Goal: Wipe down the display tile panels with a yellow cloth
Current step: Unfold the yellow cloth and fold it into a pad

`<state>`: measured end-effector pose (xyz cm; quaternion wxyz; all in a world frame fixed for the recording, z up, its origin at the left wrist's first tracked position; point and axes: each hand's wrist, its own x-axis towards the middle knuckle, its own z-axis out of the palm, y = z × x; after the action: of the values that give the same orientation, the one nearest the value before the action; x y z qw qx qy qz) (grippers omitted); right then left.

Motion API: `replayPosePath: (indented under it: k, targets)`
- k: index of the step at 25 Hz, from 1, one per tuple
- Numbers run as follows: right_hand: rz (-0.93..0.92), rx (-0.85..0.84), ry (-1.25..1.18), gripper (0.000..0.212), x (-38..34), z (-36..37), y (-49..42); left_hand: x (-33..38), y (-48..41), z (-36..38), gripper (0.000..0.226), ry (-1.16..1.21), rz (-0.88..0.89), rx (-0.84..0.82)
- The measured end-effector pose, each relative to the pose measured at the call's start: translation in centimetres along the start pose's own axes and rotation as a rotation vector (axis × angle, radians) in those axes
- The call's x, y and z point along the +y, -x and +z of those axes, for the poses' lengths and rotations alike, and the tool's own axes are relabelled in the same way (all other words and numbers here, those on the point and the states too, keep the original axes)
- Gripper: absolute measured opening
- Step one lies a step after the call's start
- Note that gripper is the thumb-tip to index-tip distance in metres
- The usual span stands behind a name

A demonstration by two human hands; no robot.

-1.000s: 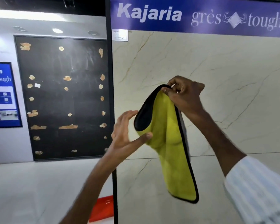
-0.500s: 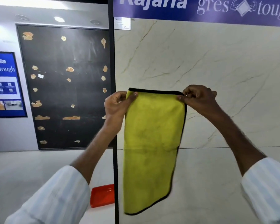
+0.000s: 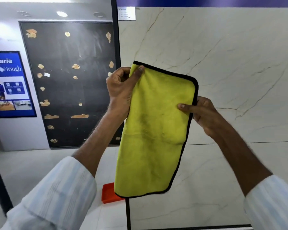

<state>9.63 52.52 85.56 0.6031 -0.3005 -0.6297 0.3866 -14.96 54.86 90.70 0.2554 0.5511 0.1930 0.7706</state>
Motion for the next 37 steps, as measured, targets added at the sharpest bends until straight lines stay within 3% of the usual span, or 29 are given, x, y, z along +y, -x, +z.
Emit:
replayPosePath:
  k: [3,7,10,13,15,18,20,23,26,28,32,37]
  targets:
    - [-0.006,0.021,-0.154,0.042,0.7,0.8,0.6,0.1,-1.0,-0.2,0.016,-0.009,-0.004,0.036]
    - [0.248,-0.168,-0.005,0.027,5.1,2.8,4.4,-0.5,-1.9,-1.9,0.019,0.004,-0.056,0.065]
    - [0.292,-0.071,-0.13,0.015,5.8,3.9,5.2,-0.4,-1.5,-2.5,0.026,0.026,-0.132,0.054]
    - [0.336,0.017,-0.373,0.023,3.9,4.7,4.7,-0.3,-2.5,-3.7,0.024,0.266,-0.454,0.079]
    - [0.414,0.038,-0.453,0.026,3.4,5.0,4.8,-2.7,-0.3,-5.6,0.05,0.329,-0.732,-0.07]
    - [0.546,0.124,-0.428,0.032,5.0,4.9,6.1,-8.0,10.2,-9.8,0.075,0.347,-1.136,-0.369]
    - [0.621,0.178,-0.391,0.033,6.5,4.2,6.6,-8.8,13.7,-12.0,0.083,0.436,-1.222,-0.503]
    - [0.67,0.221,-0.365,0.023,7.6,3.3,5.7,-6.6,11.8,-11.7,0.074,0.486,-1.092,-0.384]
    - [0.623,0.152,-0.366,0.022,7.4,3.2,4.7,-5.0,11.4,-10.3,0.051,0.054,-0.923,-0.352]
    - [0.619,0.061,-0.329,0.031,7.2,2.9,4.6,-4.7,12.0,-10.2,0.044,-0.079,-0.837,-0.324]
    - [0.479,-0.008,-0.288,0.051,7.1,2.5,3.9,-3.7,10.8,-9.5,0.018,-0.045,-0.75,-0.147]
    - [0.498,0.022,-0.202,0.055,7.5,4.4,4.9,-3.6,9.9,-8.5,0.019,-0.028,-0.755,-0.098]
